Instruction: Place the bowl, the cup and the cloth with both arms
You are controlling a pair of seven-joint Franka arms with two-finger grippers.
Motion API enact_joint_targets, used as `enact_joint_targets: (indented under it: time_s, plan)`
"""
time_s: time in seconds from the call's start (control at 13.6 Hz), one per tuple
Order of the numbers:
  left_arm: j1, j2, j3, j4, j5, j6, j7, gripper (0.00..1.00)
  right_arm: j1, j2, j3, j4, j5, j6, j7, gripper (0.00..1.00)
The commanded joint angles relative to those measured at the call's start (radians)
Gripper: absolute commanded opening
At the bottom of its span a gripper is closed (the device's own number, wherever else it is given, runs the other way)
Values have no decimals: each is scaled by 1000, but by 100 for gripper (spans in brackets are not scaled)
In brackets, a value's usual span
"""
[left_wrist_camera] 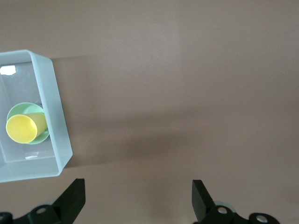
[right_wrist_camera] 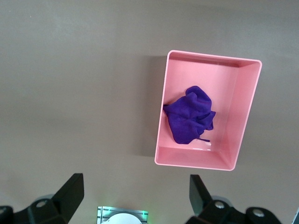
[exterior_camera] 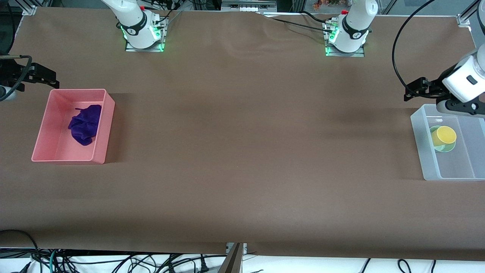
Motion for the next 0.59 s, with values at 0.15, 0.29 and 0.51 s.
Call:
enact_joint_targets:
  time_s: [0.15,0.29,0.51]
  plan:
    - [-42,-44,16,-57,16,77,-28,100,0,21,2,38,-2,-9,10,100]
    - [-62,-45,16,-59,44,77,-38,100,0,21,2,38,-2,-9,8,100]
    - [-62,-47,17,-60,36,77,-39,100,0,21,2,38,-2,-9,10,100]
